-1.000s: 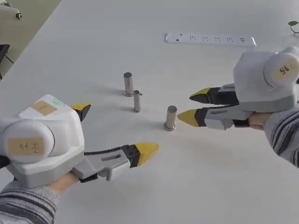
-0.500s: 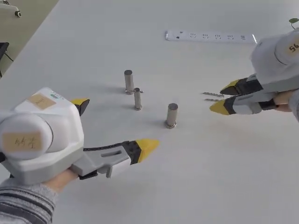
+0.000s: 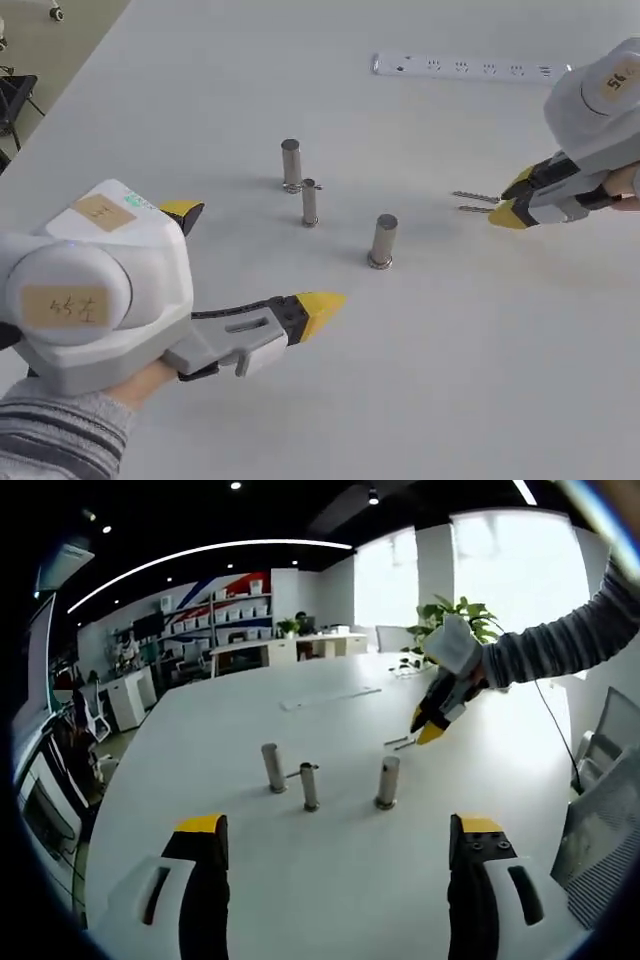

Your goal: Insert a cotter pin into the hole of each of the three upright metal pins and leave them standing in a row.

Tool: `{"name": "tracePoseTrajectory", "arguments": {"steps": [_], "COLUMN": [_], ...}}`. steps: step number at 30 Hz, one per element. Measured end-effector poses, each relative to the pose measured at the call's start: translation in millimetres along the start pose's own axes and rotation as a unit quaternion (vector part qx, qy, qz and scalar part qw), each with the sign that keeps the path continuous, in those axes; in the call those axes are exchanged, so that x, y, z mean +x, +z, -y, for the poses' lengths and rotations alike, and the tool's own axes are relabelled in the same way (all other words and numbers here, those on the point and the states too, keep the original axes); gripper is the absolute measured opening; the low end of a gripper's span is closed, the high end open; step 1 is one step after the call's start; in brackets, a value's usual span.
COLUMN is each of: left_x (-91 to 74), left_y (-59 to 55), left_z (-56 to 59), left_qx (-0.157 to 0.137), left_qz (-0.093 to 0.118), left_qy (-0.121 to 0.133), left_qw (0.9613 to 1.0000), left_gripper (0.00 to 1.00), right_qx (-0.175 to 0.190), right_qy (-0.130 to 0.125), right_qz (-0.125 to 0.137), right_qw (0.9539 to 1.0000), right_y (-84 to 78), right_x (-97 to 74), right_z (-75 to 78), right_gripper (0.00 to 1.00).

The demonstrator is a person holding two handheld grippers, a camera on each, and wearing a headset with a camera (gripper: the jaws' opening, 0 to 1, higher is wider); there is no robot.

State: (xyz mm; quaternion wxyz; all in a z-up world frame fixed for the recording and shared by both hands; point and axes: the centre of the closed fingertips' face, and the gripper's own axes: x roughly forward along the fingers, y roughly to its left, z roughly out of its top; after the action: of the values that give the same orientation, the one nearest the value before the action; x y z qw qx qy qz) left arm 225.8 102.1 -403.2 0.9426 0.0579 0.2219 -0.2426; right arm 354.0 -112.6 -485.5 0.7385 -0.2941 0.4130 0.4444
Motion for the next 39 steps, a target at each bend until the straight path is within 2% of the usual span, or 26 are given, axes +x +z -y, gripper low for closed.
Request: {"name": "tracePoseTrajectory", "arguments": {"steps": [4, 11, 19, 24, 26, 28, 34, 39], "left_x": [0.2, -0.1, -0.5, -0.1, 0.3, 0.6, 1.4, 1.1], "left_y": [-1.3, -6.2, -6.5, -8.2, -8.9, -8.6, -9.9, -12.8], "left_z": [-1.4, -3.6, -3.7, -2.5, -2.4, -1.0, 2.1, 0.0], "left_qx": [-0.002, -0.01, -0.01, -0.006, -0.006, -0.006, -0.01, -0.007], "left_qz": [-0.002, -0.007, -0.008, -0.014, -0.016, -0.015, -0.018, -0.027], "left_qy": [0.003, 0.003, -0.001, -0.004, -0.005, -0.009, -0.019, -0.013], "left_qw": [1.0, 0.9999, 0.9999, 0.9999, 0.9998, 0.9998, 0.9996, 0.9995], "left_gripper": [0.9, 0.89, 0.87, 0.86, 0.85, 0.83, 0.79, 0.76], "right_qx": [0.001, -0.001, -0.006, -0.021, -0.041, -0.059, -0.066, -0.077], "right_qy": [0.001, 0.01, 0.017, 0.007, 0.006, 0.005, 0.002, 0.008], "right_qz": [-0.019, -0.029, -0.041, -0.046, -0.05, -0.051, -0.048, -0.026], "right_qw": [0.9998, 0.9995, 0.999, 0.9987, 0.9979, 0.9969, 0.9967, 0.9967], "right_y": [-5.1, -6.6, -7.3, -7.1, -6.9, -8.0, -8.2, -1.7], "right_x": [4.3, 7.2, 5.6, 4.4, 4.1, 4.1, 2.9, -4.2], "right_z": [3.2, 2.7, -0.8, -2.8, -4.2, -3.0, -3.9, -11.6], "right_gripper": [0.12, 0.09, 0.02, 0.0, 0.0, 0.0, 0.0, 0.0]}}
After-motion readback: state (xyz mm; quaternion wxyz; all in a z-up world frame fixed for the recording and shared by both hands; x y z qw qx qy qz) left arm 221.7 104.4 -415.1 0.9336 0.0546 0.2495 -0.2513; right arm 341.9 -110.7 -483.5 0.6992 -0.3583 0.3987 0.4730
